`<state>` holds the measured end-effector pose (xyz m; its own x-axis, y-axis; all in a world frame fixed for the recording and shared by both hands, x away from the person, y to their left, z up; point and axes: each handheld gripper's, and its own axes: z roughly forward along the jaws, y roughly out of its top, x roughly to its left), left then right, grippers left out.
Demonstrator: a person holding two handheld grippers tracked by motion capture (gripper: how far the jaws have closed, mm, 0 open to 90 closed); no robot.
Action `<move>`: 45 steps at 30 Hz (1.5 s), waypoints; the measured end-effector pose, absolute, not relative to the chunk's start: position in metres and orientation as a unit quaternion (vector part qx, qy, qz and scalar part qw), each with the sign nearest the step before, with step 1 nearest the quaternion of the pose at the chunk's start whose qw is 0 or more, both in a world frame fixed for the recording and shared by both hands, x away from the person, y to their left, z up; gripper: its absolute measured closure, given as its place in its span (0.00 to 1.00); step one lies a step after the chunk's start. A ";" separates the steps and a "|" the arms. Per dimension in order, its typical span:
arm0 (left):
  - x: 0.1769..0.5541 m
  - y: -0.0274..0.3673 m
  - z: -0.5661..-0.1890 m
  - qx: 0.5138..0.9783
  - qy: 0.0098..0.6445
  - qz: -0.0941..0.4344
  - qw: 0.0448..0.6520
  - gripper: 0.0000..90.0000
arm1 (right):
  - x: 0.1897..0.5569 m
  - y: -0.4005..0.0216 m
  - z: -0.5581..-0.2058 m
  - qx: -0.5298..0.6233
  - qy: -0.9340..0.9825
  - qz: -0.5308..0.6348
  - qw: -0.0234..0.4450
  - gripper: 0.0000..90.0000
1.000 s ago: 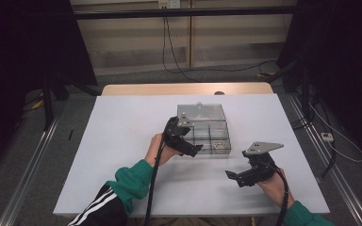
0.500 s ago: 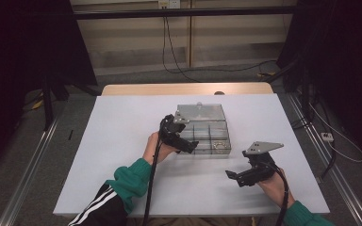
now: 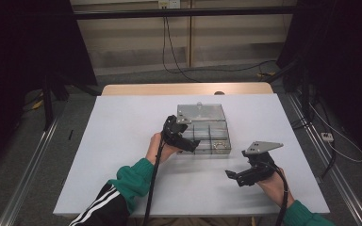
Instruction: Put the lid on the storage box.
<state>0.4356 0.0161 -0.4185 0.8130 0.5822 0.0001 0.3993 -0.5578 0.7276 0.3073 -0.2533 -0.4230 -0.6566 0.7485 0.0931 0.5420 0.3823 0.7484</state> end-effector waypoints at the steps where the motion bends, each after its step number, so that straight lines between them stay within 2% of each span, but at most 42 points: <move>1: 0.436 0.016 -0.419 0.874 0.282 0.119 0.377 0.19 | 0.307 -0.253 -0.423 0.393 0.821 0.393 0.131 0.00; 4: 0.436 0.015 -0.422 0.875 0.281 0.118 0.376 0.31 | 0.308 -0.253 -0.423 0.393 0.821 0.394 0.130 0.00; 8: 0.437 0.015 -0.425 0.875 0.286 0.111 0.374 0.43 | 0.309 -0.253 -0.424 0.392 0.822 0.393 0.129 0.00; 21: 0.439 0.005 -0.434 0.879 0.281 0.105 0.370 0.67 | 0.310 -0.253 -0.424 0.394 0.821 0.393 0.129 0.00; 39: 0.442 0.002 -0.439 0.877 0.293 0.103 0.367 0.67 | 0.318 -0.255 -0.427 0.401 0.818 0.393 0.128 0.00; 45: 0.442 0.001 -0.438 0.879 0.292 0.104 0.363 0.67 | 0.328 -0.255 -0.423 0.400 0.814 0.396 0.141 0.02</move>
